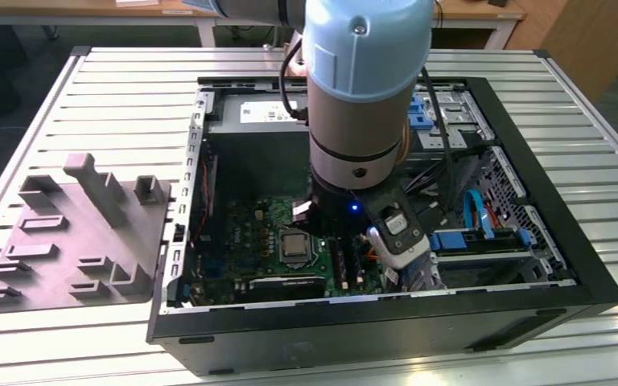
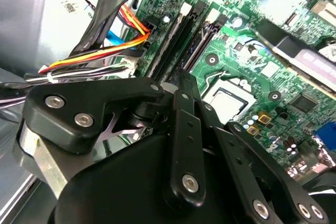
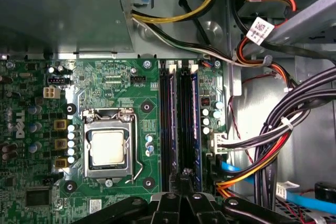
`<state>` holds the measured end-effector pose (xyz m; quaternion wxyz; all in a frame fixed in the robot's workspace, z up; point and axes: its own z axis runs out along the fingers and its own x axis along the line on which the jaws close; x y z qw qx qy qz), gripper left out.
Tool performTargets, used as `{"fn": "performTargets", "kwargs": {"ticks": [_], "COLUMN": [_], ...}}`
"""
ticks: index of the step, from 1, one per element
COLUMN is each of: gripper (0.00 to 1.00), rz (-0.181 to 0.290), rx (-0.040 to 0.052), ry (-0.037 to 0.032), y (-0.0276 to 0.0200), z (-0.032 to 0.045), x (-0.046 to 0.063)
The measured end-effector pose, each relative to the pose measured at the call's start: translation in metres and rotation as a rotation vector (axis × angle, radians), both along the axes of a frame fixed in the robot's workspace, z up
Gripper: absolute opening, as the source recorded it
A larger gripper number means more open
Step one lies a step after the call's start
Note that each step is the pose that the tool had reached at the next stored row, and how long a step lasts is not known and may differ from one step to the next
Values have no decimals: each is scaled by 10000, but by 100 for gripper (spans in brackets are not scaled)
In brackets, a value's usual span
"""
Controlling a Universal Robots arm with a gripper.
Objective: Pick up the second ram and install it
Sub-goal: 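Press down the second ram until it locks into place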
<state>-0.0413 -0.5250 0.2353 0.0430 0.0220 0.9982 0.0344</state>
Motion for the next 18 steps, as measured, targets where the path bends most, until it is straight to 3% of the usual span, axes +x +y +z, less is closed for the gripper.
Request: {"fn": "performTargets", "kwargs": {"ticks": [11, 18], "gripper": [10, 10], "rz": [0, 0], "rx": [1, 0], "ry": [0, 0], "y": [-19, -97], "z": [0, 0], "x": [0, 0]}}
